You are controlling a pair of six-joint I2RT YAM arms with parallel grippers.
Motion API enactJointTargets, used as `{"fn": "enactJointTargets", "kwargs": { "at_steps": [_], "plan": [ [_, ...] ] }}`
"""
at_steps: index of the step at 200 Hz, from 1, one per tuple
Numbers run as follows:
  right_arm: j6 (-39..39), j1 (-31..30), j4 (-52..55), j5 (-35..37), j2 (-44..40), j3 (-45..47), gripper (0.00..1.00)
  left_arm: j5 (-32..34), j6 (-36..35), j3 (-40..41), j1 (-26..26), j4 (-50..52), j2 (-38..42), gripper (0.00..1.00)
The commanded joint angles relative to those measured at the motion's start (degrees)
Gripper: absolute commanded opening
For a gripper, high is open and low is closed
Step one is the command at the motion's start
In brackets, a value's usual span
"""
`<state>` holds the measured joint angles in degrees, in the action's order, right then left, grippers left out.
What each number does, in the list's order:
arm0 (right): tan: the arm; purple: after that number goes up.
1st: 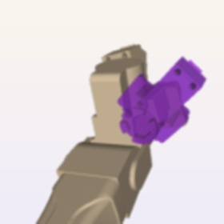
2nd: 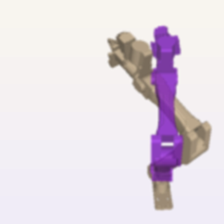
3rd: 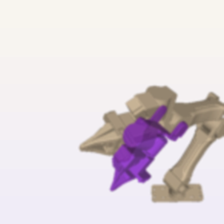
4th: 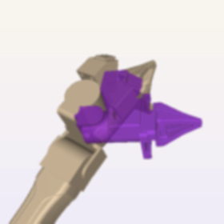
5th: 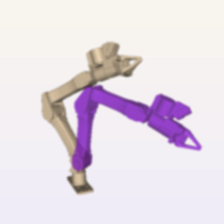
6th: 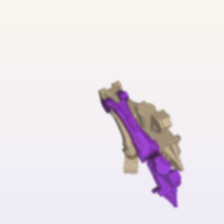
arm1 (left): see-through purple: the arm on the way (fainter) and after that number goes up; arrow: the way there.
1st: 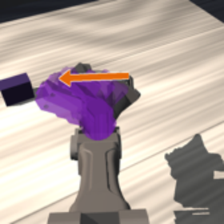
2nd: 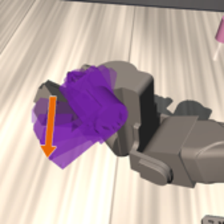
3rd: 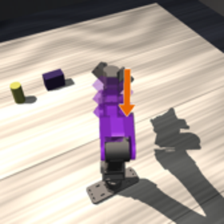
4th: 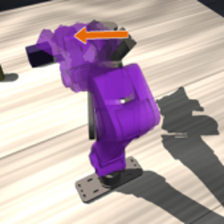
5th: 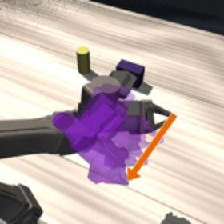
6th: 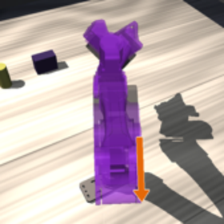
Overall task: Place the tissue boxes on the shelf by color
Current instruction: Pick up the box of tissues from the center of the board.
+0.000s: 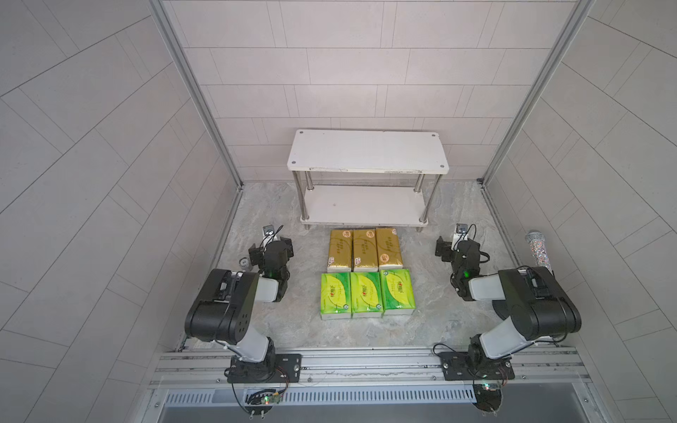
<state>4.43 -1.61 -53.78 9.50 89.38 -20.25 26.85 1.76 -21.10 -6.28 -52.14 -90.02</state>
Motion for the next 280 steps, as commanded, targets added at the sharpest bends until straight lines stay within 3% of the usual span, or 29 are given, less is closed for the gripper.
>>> {"fn": "enactJointTargets", "kwargs": {
  "at_steps": [1, 67, 156, 177, 203, 222, 232, 246, 280],
  "plan": [
    [-0.49, -0.41, -0.88, 0.88, 0.53, -0.66, 1.00, 0.44, 0.53, -0.96, -0.17, -1.29, -0.42, 1.00],
    [-0.25, -0.04, -0.19, 0.05, 0.52, -1.01, 1.00, 0.39, 0.66, -1.13, -0.07, -0.86, -0.42, 1.00],
    [-0.17, 0.38, -0.11, -0.11, -0.25, -1.12, 1.00, -5.76, -0.16, -2.40, 1.06, 2.85, 1.07, 0.98],
    [1.18, 0.77, 16.22, 1.15, -6.45, -6.92, 1.00, -1.51, -0.41, -2.94, 0.30, 3.94, 2.50, 0.98],
    [0.17, 0.89, 29.01, -1.29, -9.12, -12.61, 1.00, 2.62, -1.79, -10.02, -2.87, 21.88, 7.31, 1.00],
    [2.43, 0.91, 38.13, -0.18, -10.66, -16.49, 1.00, 8.95, -3.53, -12.44, -5.67, 23.84, 7.97, 1.00],
    [3.59, 0.82, 41.66, -0.91, -11.60, -18.07, 1.00, 12.74, -1.83, -13.28, -6.94, 25.35, 8.98, 1.00],
    [7.14, 0.86, 46.14, -1.49, -12.70, -19.38, 1.00, 11.91, 0.39, -14.64, -8.00, 29.98, 11.50, 1.00],
    [14.78, -0.26, 57.16, -3.35, -14.67, -23.04, 1.00, 12.14, 9.48, -22.53, -13.70, 53.67, 14.86, 1.00]
  ]
}}
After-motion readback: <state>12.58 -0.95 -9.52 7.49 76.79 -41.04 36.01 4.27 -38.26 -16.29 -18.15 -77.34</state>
